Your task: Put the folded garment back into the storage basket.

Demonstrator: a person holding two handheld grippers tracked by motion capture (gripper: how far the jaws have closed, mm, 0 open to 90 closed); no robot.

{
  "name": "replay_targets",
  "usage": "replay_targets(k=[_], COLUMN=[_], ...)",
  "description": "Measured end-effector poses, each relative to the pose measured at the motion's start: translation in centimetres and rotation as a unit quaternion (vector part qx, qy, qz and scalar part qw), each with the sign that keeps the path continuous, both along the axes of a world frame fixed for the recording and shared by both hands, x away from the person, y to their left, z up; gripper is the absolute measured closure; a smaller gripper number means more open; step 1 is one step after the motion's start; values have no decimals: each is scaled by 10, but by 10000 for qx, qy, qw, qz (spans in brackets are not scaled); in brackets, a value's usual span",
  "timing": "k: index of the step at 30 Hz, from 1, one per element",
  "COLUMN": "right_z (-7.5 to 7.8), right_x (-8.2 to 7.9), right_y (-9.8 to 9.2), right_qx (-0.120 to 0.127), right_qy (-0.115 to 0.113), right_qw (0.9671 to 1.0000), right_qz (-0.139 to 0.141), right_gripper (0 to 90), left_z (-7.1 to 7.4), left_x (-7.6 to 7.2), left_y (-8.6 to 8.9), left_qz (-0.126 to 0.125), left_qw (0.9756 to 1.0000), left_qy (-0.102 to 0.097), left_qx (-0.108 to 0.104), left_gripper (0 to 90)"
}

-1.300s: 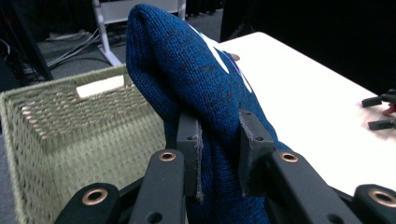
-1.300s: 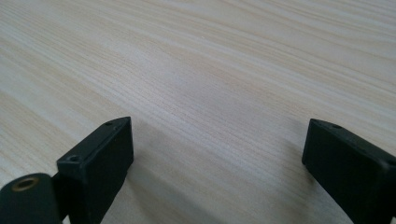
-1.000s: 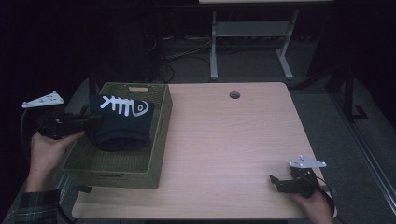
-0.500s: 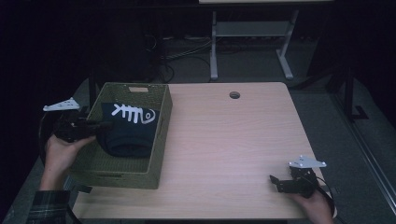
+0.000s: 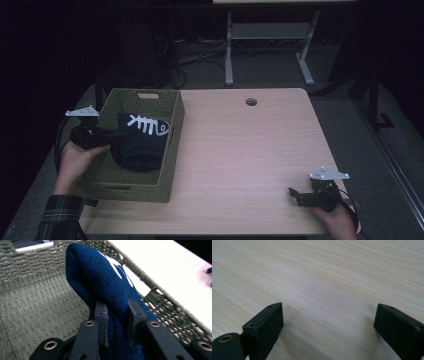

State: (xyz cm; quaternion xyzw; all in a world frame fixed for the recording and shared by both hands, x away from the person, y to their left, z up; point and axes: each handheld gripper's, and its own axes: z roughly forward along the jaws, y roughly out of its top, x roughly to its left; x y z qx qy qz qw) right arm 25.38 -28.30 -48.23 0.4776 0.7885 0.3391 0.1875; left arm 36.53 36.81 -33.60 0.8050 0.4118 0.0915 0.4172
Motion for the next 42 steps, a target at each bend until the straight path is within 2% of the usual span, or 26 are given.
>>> replay_targets(k=[5, 9, 16, 20, 25, 30, 34, 37, 42], right_z=[0, 0, 0, 0, 0, 0, 0, 0, 0], right_x=[0, 0, 0, 0, 0, 0, 0, 0, 0], right_y=[0, 0, 0, 0, 0, 0, 0, 0, 0], right_qx=[0, 3, 1, 1, 3, 2, 2, 0, 4], right_qy=[-2, -2, -2, -2, -1, -2, -1, -4, -5], right_qw=[10000, 10000, 10000, 10000, 10000, 10000, 10000, 10000, 10000], right_qz=[0, -9, -8, -9, -10, -8, -9, -10, -16], right_gripper=[85, 85, 85, 85, 85, 85, 85, 85, 85], left_z=[-7, -11, -14, -14, -16, -15, -12, -10, -6], left_x=[8, 12, 16, 17, 16, 11, 5, 1, -7], left_y=[3, 6, 13, 15, 20, 25, 23, 17, 4], left_qz=[105, 301, 573, 753, 933, 1114, 1137, 1096, 1027], left_qw=[9996, 9985, 9959, 9939, 9923, 9912, 9914, 9925, 9931], left_qy=[52, 20, -30, -108, -124, -202, -283, -304, -452], left_qx=[245, 455, 696, 804, 809, 687, 578, 458, 347], left_gripper=[723, 691, 615, 525, 429, 342, 279, 239, 204])
